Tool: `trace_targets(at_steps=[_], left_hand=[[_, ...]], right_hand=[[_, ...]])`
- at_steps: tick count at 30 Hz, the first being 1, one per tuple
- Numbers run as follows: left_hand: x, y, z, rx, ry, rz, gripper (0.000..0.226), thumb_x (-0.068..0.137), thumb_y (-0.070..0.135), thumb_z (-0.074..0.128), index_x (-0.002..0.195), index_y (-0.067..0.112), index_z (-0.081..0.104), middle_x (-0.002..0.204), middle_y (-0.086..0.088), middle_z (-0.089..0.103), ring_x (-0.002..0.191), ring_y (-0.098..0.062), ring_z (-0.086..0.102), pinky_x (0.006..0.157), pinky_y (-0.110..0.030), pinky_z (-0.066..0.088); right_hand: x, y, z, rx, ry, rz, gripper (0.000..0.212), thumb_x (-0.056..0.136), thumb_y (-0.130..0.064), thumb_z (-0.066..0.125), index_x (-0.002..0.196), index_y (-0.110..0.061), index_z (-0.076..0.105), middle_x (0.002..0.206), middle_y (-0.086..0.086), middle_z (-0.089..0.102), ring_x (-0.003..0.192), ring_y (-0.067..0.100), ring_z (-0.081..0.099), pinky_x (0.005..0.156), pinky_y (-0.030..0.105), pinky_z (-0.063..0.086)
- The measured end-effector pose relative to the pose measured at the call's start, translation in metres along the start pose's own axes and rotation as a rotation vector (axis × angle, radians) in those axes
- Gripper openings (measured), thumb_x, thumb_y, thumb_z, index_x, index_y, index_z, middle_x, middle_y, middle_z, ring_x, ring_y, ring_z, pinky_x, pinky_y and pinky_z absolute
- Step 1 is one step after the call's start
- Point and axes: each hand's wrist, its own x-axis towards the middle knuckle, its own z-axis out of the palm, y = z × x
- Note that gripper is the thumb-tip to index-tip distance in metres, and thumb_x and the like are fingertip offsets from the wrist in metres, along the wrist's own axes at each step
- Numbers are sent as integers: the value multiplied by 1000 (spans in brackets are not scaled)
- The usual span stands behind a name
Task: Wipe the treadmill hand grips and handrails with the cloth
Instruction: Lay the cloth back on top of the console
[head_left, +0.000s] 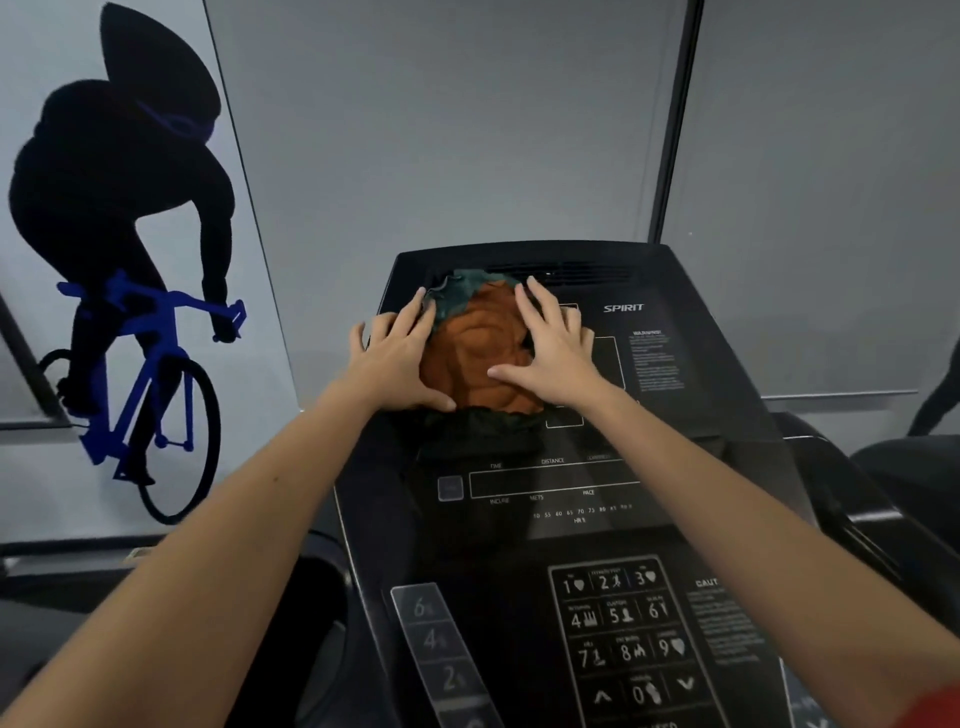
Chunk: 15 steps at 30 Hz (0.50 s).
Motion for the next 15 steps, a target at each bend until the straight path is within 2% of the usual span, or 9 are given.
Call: trace_targets(at_steps=[3,6,8,10,12,15], left_hand=[[-7,-2,8,-19,-11,-16,122,64,64,70,149,25,-7,155,5,-21,143,-25,-6,114,-52,1],[-17,-1,13,-72,86,-16,118,65,61,71,149,24,-2,155,2,-20,143,-25,-8,114,-50,-1],[-27,3,19,-82,228,23,109,69,57,71,150,24,5,157,0,-11,143,-24,-4,114,-48,-2],[-35,8,26,-63,299,58,94,76,51,68,149,26,14,156,0,7,142,-24,6,114,-47,0],[-38,13,29,-18,213,48,78,85,47,59,148,28,18,153,3,19,140,-23,13,113,-49,0],[-46,21,24,11,103,-19,70,90,44,52,148,28,16,155,4,15,142,-22,10,113,-52,-1]], right_hand=[[-18,-1,10,-85,77,-43,89,81,-49,62,149,-28,8,156,-5,-7,139,28,4,112,51,10],[-39,2,18,-87,176,-83,70,85,-43,59,145,-28,25,155,-4,8,139,23,9,111,48,10],[-49,4,21,-75,147,-90,64,87,-43,57,143,-28,31,155,-7,15,140,19,12,110,44,9],[-52,6,23,-84,33,-72,64,87,-48,53,144,-31,29,155,-9,13,142,17,9,111,42,6],[-51,7,22,-66,-57,-35,65,87,-50,53,144,-32,26,156,-10,10,143,15,5,113,43,4],[-54,1,13,-31,-91,-15,68,86,-47,57,144,-31,27,156,-9,11,143,15,5,114,45,3]])
